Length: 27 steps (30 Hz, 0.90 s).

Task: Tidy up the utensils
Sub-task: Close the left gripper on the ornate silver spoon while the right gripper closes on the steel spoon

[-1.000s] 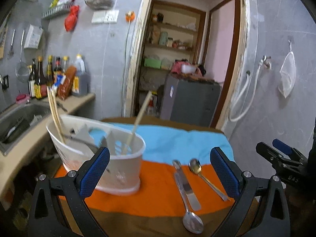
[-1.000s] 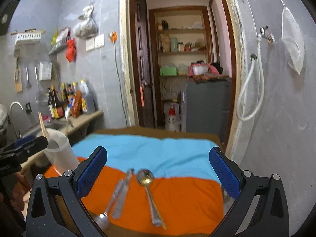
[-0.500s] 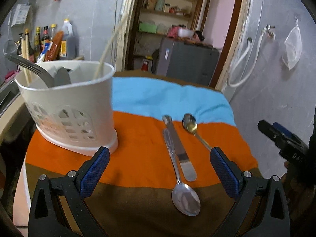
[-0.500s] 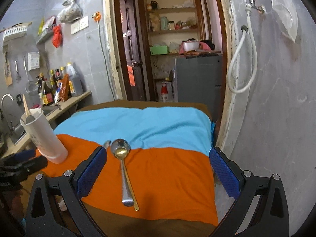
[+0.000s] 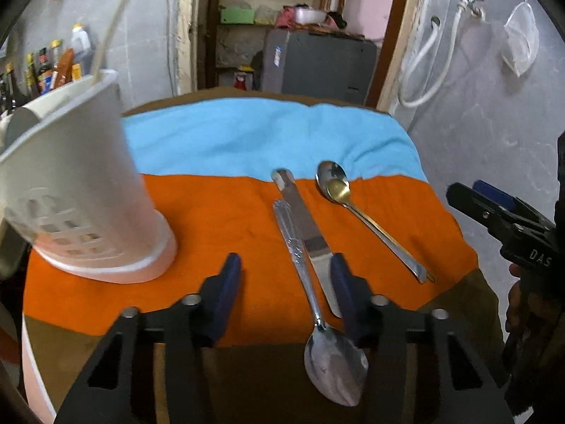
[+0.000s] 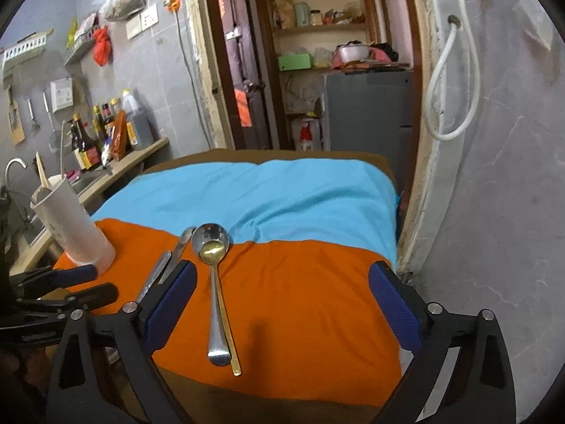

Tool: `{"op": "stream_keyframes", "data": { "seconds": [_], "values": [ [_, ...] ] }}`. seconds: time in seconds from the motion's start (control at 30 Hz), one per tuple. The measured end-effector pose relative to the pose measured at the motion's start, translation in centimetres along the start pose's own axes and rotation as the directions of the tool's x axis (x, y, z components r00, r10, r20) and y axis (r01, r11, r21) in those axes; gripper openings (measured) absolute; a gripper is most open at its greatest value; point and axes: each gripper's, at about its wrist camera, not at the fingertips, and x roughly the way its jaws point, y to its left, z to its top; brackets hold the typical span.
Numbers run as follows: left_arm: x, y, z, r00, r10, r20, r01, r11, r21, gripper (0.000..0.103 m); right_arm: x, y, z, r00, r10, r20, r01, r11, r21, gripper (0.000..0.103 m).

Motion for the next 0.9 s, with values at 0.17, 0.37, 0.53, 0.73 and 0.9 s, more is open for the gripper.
{"op": "stream_keyframes", "data": {
  "seconds": [0.17,0.37,0.53,0.73,0.9],
  "values": [
    [1.9,-0.4,0.3,0.998,0.03,-0.062,-0.027,0.999,0.035,0.028,1.0,0.2,0.0,0.999,0.02,-0.025,-0.021,1.0,-0.009,0.093],
    [2.9,-1.2,0.6,0.994,0.076,-0.075,-0.068,0.992,0.104,0.028,1.9,0.1,0.1,0.998,0.036,-0.046,-0.037,0.999,-0.018,0.093],
    [3.8,-2.4,0.5,0.989,0.136,-0.065,-0.121,0.973,0.198,0.022,3.4,0.5,0.6,0.995,0.061,-0.082,-0.064,0.998,-0.029,0.083],
    [4.7,-1.7,1.0,0.983,0.17,-0.066,-0.154,0.968,0.197,0.009,6.3,1.5,1.3,0.977,0.117,-0.181,-0.129,0.99,-0.058,0.074],
    [4.1,-1.1,0.7,0.98,0.188,-0.071,-0.174,0.971,0.164,0.009,8.6,2.9,2.3,0.955,0.169,-0.245,-0.197,0.976,-0.094,0.073]
  ]
}}
